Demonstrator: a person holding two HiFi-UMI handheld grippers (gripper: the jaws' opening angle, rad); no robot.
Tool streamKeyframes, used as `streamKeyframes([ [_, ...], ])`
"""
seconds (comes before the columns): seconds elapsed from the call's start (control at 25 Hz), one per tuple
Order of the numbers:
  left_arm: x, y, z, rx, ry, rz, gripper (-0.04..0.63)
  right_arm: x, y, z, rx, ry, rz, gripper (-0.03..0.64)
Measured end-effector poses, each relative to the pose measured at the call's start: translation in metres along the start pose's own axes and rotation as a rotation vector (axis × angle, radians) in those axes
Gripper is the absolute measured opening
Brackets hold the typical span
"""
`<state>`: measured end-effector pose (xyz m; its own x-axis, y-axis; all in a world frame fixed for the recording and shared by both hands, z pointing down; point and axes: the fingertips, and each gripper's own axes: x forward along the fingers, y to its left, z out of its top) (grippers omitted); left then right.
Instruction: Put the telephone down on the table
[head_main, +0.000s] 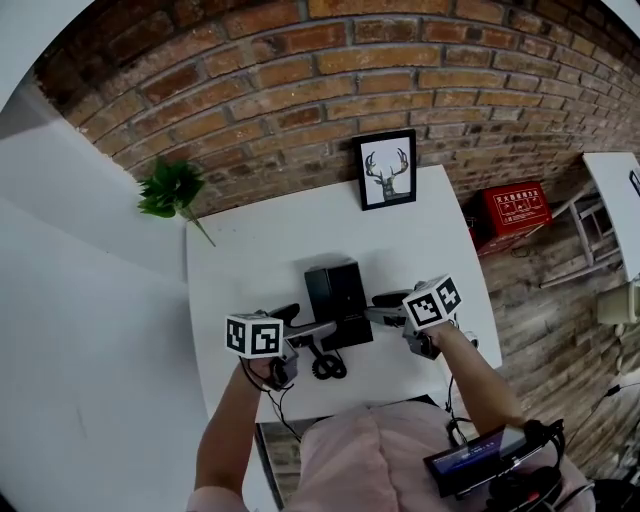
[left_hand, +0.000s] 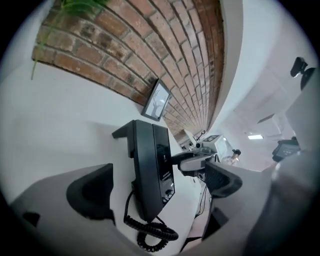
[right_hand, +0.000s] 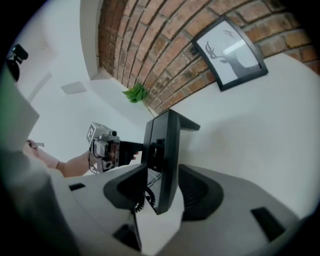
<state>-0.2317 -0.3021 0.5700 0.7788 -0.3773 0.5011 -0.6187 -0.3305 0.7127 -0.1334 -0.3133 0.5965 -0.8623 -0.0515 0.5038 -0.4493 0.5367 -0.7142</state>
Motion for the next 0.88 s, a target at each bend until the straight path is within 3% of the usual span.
streamKeyframes([
  [0.08,-0.021,-0.010,0.010,0.022,-0.082,0.027,0.578,-0.013,0.008,0.012,-0.037,-0.051,-0.041,0.199],
  [0.2,-0.059,-0.034,0.041,0.141,-0.249,0.114,0.560,-0.035,0.034,0.043,-0.139,-0.160,-0.105,0.181],
  [0.4,-0.129,-0.104,0.110,0.379,-0.622,0.229,0.263,-0.079,0.107,0.110,-0.369,-0.416,-0.206,0.155],
  [0.48,-0.152,-0.137,0.130,0.475,-0.731,0.267,0.224,-0.096,0.144,0.134,-0.480,-0.525,-0.254,0.150],
  [0.56,-0.171,-0.164,0.144,0.583,-0.812,0.331,0.195,-0.110,0.177,0.150,-0.589,-0.621,-0.310,0.130],
  [0.68,-0.193,-0.191,0.154,0.715,-0.899,0.437,0.099,-0.122,0.215,0.158,-0.702,-0.732,-0.369,0.103],
  [0.8,-0.205,-0.206,0.155,0.754,-0.952,0.487,0.000,-0.129,0.234,0.157,-0.744,-0.810,-0.415,0.046],
  [0.88,-0.204,-0.210,0.153,0.779,-0.962,0.497,0.000,-0.133,0.237,0.155,-0.745,-0.845,-0.431,0.006],
])
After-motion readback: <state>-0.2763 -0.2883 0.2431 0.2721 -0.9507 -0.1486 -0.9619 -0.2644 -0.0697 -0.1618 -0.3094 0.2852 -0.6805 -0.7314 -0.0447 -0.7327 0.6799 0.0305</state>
